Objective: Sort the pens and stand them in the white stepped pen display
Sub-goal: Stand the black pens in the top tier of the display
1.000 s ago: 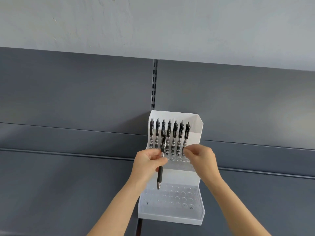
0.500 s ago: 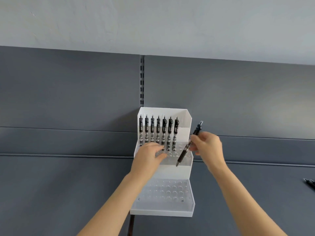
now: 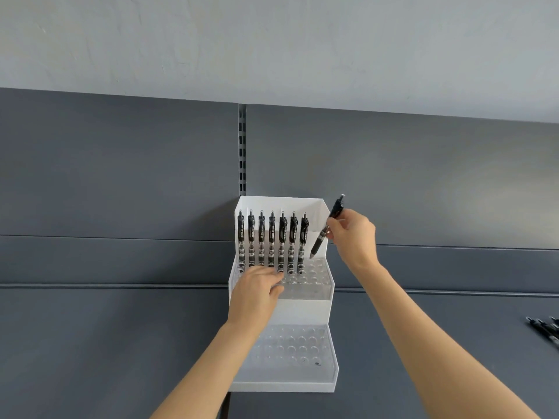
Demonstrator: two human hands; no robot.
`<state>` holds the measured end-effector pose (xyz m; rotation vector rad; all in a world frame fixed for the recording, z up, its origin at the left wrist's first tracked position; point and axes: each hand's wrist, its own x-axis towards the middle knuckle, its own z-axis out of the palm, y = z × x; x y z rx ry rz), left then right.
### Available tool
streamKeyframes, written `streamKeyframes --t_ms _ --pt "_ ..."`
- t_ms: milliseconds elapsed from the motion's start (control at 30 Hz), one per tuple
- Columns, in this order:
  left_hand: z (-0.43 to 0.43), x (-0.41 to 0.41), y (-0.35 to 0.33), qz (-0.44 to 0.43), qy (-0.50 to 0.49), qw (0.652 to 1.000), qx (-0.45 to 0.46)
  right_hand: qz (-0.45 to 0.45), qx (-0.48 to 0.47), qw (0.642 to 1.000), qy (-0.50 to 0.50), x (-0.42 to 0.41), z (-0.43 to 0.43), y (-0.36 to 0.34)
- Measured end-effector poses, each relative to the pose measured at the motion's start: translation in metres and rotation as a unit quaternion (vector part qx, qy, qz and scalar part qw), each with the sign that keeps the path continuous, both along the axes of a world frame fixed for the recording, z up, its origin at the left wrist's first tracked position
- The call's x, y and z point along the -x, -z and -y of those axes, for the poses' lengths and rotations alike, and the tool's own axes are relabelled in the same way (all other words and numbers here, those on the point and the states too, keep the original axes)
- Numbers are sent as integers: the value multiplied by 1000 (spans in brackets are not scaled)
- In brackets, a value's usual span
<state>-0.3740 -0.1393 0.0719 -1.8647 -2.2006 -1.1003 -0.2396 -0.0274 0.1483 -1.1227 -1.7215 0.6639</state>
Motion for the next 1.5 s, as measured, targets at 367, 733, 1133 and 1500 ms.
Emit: streamKeyframes --t_ms 367,733,1133,1500 --pt "-1 1 1 1 1 1000 -3 236 9 971 33 28 1 20" --pt "-1 7 6 14 7 1000 -4 142 58 988 -4 -34 30 28" --pt "-19 -174 30 75 117 987 82 307 146 939 57 -252 55 99" --pt "-48 -358 48 89 174 963 185 304 205 924 110 -447 61 105"
